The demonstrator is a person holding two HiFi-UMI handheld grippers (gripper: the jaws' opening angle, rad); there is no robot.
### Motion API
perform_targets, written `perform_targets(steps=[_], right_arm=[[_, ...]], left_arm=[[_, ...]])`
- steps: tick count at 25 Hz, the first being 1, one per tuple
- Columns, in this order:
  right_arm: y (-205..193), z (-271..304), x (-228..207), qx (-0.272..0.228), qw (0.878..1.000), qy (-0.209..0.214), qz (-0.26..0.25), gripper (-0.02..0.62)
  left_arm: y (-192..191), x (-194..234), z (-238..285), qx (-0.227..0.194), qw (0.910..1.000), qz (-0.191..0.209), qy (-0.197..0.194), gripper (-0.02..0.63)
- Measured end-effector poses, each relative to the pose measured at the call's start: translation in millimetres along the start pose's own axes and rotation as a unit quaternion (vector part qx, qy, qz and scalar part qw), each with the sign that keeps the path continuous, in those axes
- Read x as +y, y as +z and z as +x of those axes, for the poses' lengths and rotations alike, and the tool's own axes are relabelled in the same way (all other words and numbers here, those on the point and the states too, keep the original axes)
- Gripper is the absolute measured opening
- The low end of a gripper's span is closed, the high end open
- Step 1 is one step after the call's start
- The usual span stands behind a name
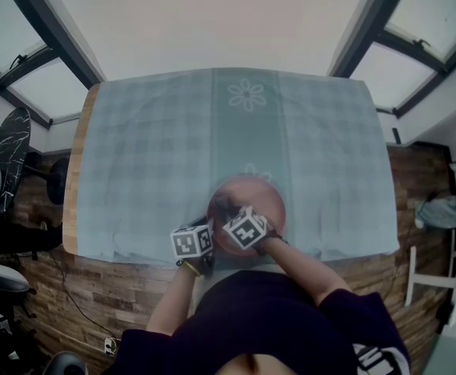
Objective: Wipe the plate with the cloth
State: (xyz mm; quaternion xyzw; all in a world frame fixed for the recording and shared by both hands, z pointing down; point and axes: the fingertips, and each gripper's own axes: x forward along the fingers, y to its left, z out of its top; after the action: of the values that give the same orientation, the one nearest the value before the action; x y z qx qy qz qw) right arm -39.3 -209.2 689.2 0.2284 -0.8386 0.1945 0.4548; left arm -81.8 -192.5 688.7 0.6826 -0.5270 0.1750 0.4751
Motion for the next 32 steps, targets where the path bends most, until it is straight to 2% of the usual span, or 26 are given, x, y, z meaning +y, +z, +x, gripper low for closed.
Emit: perform_targets(steps=[8,17,27,32], right_arm=[[6.5,-4.2,22.4,-0.007,0.999,0.022,-0.037,0.034],[3.2,-5.5,37.0,-0.002,0.998,0.029,-0.048,0.034],[-3.6,-11.0,38.2,0.000,0.999,0.034,-0.031,0.034],[-7.2,-19.3,16.2,-0.011,1.000,0.006,0.004,0.034]], left_arm=[[-0.7,1.2,0.1,0.002,1.0000,0.001,0.000,0.046],[0.0,1.6,0.3,0.003,1.0000,0.005,0.003,0.046],[-0.9,1.1,1.1,0.000,1.0000,0.007,0.003,0.046],[-1.9,1.8,1.3,0.001,1.0000,0.007,0.004,0.046]])
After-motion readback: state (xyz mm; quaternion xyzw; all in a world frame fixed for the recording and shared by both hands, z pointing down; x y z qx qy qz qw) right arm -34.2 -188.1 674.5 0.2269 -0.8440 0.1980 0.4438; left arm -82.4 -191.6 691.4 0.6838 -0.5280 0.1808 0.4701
